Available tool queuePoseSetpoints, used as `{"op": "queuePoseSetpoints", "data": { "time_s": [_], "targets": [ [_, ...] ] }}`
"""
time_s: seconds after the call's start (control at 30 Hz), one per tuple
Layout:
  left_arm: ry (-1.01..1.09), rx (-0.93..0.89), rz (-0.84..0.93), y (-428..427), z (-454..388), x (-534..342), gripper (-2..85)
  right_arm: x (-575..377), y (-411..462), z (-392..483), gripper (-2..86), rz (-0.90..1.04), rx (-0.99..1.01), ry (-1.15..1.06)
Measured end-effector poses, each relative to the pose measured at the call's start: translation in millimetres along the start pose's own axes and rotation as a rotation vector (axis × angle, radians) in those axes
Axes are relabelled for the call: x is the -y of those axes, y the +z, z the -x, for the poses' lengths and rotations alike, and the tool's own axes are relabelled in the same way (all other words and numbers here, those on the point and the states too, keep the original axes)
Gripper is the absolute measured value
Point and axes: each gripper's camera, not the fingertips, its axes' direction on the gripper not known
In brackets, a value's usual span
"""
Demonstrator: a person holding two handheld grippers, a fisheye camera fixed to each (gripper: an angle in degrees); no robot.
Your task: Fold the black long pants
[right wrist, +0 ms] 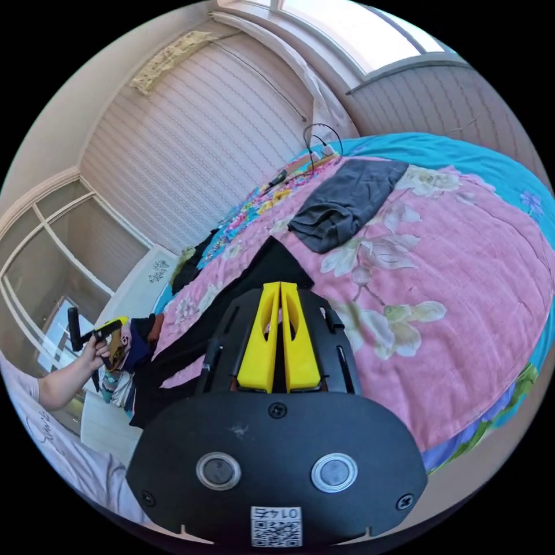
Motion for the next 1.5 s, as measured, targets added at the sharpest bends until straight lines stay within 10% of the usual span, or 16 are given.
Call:
{"op": "queuePoseSetpoints", "data": {
  "time_s": [0.27,0.53,0.83,1.5],
  "targets": [
    [-0.731,0.179,-0.020,-121,148,-324,-0.3,-98,-39,117,-0.4,0.166,-0.295,-0.193],
    [-1.158,0.097,-0.209,-140,245,-506,9.4,-76,-82,34,6.9,0.231,-0.173,0.184],
    [-1.353,-0.039,-0.190,-127,334,-603,9.7,-98,-106,-50,7.1,0.102,-0.209,0.580],
    [-1.284,-0.114,-0.024,-120,441,-657,2.7,-46,-51,-43,0.5,0.159,-0.294,0.469]
  ]
}}
